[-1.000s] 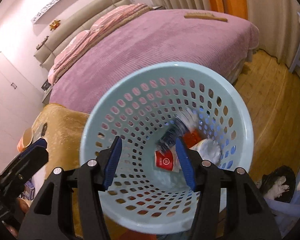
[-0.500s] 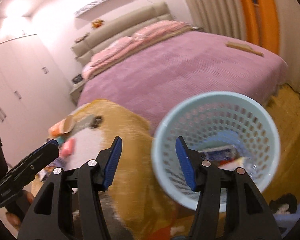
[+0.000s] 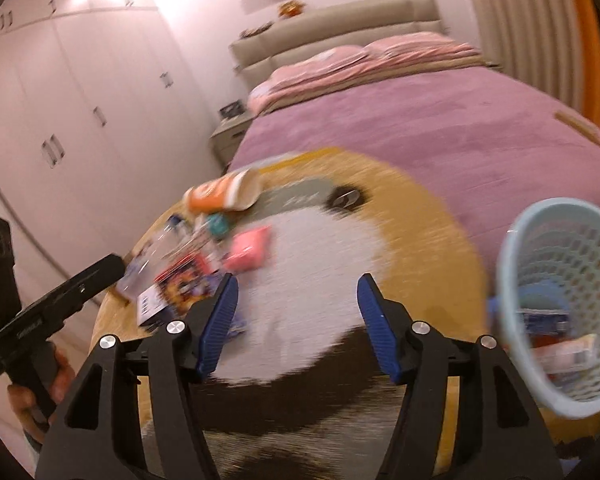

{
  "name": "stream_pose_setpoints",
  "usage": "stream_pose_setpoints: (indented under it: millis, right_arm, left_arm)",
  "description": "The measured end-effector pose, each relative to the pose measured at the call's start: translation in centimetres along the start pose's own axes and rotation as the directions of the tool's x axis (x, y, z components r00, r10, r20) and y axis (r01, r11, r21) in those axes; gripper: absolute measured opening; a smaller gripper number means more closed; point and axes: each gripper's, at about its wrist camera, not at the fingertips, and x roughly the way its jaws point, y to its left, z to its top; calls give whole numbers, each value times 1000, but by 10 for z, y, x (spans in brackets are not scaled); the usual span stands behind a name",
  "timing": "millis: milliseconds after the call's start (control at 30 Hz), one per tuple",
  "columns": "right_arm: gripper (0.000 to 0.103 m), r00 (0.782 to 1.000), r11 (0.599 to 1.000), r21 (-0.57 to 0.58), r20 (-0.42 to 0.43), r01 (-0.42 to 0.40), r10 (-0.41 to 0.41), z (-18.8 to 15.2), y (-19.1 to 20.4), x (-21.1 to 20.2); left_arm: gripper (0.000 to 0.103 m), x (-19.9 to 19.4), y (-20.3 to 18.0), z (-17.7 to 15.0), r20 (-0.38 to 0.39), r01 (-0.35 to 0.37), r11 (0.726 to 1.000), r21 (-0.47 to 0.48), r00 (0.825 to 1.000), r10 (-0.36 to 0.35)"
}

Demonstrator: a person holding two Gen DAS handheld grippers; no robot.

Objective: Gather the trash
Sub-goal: 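Move both tools back to the table toward the card box and carton, then grasp the illustrated card box with the right tool while the left tool grasps the white milk carton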

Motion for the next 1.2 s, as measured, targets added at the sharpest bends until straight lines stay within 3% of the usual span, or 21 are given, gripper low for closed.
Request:
stream_pose_setpoints:
  millis: [167, 267, 467, 600, 800, 867, 933, 1200]
  right_arm:
    - [67, 998, 998, -57, -55, -37, 34, -12, 35, 32]
    - [78, 994, 994, -99, -106, -51, 40, -17, 53, 51]
    - [80, 984, 990, -129, -175, -62, 39, -25, 73, 79]
    - [80, 981, 987, -153, -193, -46, 16, -27, 79, 90]
    - [80, 980, 977, -211, -200, -25, -18, -31, 93, 108]
    - [78, 980, 975, -223, -199, -19, -26, -33, 94, 111]
    - [67, 978, 974, -223, -207, -25, -23, -33, 93, 112]
    - [63, 983, 983, -181, -185, -23, -11, -29, 73, 97]
  left_arm:
    - [74, 5, 40, -4, -42, -60, 997, -41, 997, 59]
    - [74, 8, 58, -8, -58, -56, 997, -55, 997, 53]
    - [74, 15, 74, -11, -81, -12, 997, -80, 997, 5]
    - [74, 19, 81, -12, -85, 65, 993, -102, 994, -74]
    - [77, 30, 86, -12, -105, 95, 988, -118, 989, -108]
    - [77, 32, 86, -12, -112, 97, 989, -115, 988, -110]
    - [78, 34, 84, -11, -115, 98, 989, -107, 987, -110]
    - [82, 46, 73, -7, -138, 65, 997, -49, 988, -71]
